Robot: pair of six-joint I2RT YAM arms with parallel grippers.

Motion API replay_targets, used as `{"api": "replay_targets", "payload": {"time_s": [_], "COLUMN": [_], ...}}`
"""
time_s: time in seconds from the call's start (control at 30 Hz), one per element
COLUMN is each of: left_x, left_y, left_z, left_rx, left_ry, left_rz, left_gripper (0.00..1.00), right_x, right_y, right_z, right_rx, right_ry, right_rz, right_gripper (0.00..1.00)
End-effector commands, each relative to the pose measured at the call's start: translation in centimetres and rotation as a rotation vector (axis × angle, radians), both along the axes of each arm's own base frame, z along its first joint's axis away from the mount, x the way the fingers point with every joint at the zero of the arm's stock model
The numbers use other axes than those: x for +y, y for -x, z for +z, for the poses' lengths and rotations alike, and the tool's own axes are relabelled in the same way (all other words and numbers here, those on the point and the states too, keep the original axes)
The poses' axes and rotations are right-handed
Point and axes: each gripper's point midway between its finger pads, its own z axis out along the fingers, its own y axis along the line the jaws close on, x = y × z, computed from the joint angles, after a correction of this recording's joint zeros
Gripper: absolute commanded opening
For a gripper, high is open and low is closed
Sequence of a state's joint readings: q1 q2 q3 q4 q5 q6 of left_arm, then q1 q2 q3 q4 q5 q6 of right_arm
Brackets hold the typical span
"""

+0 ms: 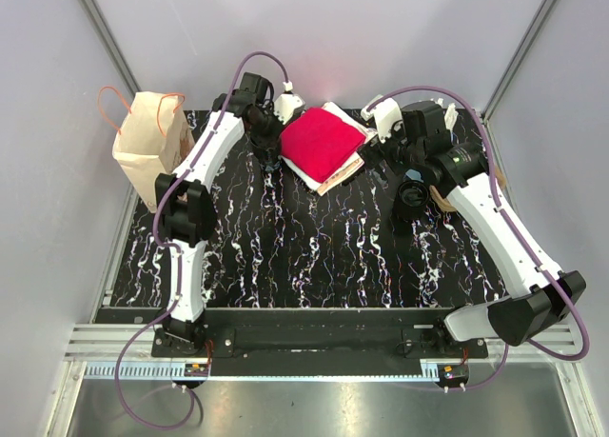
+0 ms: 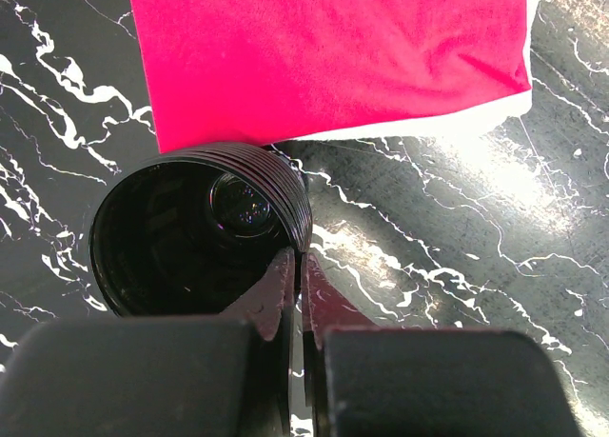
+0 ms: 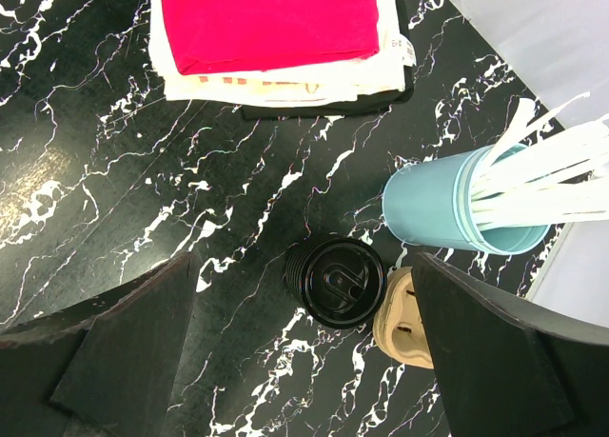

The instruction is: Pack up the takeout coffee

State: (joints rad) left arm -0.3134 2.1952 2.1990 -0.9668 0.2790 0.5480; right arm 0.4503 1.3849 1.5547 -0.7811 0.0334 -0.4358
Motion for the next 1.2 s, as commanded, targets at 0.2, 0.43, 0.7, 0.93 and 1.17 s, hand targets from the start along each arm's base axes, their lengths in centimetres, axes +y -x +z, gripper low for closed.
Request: {"api": "replay_targets", "payload": {"time_s": [0.2,0.43,0.7,0.93,1.17], "left_x": [-0.5,-0.5,-0.5,-0.6,-0.5], "left_y": [-0.6,-0.8,-0.7,-0.7,-0.8], "left_z": [5.7,5.4,4.8,5.0,5.6], "left_rx": [-0.145,-0.146,-0.131,-0.135,-0.146], "left_ry": [0.04,0.032,0.028,0.032,0.036], "left_rz": [0.004,0.003,-0.004,-0.003,0.005], "left_gripper": [0.08,0.13,0.13,0.0,0.0], "right_x": [0.0,0.1,0.1,0.1,0.1], "right_y": [-0.1,-0.2,-0.2,-0.2,-0.2], "right_z": [2.1,2.1,2.1,2.0,2.1], "right_rx": [-0.061,-0.061,-0.06,-0.058,-0.061], "right_ry": [-0.049,-0.049,-0.049,-0.048,-0.05], "right_rz": [-0.006,-0.005,-0.005,-0.005,-0.007], "right_gripper": [1.0,1.0,1.0,1.0,1.0]}}
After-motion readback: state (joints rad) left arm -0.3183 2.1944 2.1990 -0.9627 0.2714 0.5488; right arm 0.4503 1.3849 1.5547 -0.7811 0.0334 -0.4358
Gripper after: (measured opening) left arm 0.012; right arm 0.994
